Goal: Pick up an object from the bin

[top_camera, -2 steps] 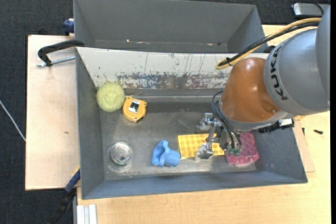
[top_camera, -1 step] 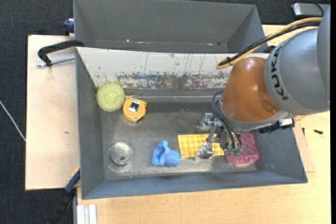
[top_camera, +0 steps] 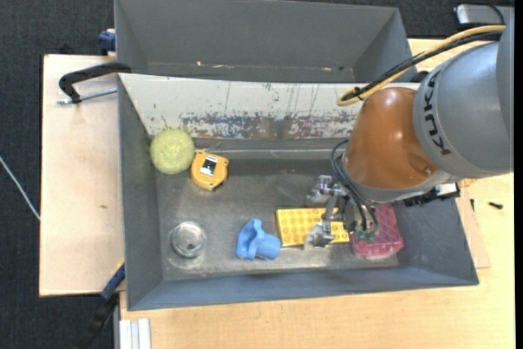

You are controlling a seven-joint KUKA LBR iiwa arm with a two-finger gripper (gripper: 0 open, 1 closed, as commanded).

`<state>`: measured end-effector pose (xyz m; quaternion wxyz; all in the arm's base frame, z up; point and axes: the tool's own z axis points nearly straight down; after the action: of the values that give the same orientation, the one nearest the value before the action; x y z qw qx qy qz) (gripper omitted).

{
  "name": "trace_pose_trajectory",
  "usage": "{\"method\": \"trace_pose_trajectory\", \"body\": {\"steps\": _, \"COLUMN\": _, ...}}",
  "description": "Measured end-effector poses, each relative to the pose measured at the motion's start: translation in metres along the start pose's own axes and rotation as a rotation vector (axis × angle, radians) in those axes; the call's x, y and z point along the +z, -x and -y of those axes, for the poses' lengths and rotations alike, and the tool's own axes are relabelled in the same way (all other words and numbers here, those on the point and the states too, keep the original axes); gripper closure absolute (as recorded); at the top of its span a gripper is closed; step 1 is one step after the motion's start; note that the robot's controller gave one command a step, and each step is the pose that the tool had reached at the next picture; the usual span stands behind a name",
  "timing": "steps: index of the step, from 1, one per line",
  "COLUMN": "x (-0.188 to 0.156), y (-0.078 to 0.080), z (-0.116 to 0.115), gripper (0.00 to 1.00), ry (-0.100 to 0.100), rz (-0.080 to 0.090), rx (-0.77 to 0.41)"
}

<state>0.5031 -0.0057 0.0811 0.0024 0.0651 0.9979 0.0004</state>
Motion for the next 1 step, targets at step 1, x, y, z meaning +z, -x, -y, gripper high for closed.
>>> {"method": "trace_pose_trajectory", "body": {"steps": 1, "x": -0.0034, "y": 0.0005, "z": -0.0002, "gripper": 1.00, "ry": 0.000, "rz": 0.000, "rx": 0.000}}
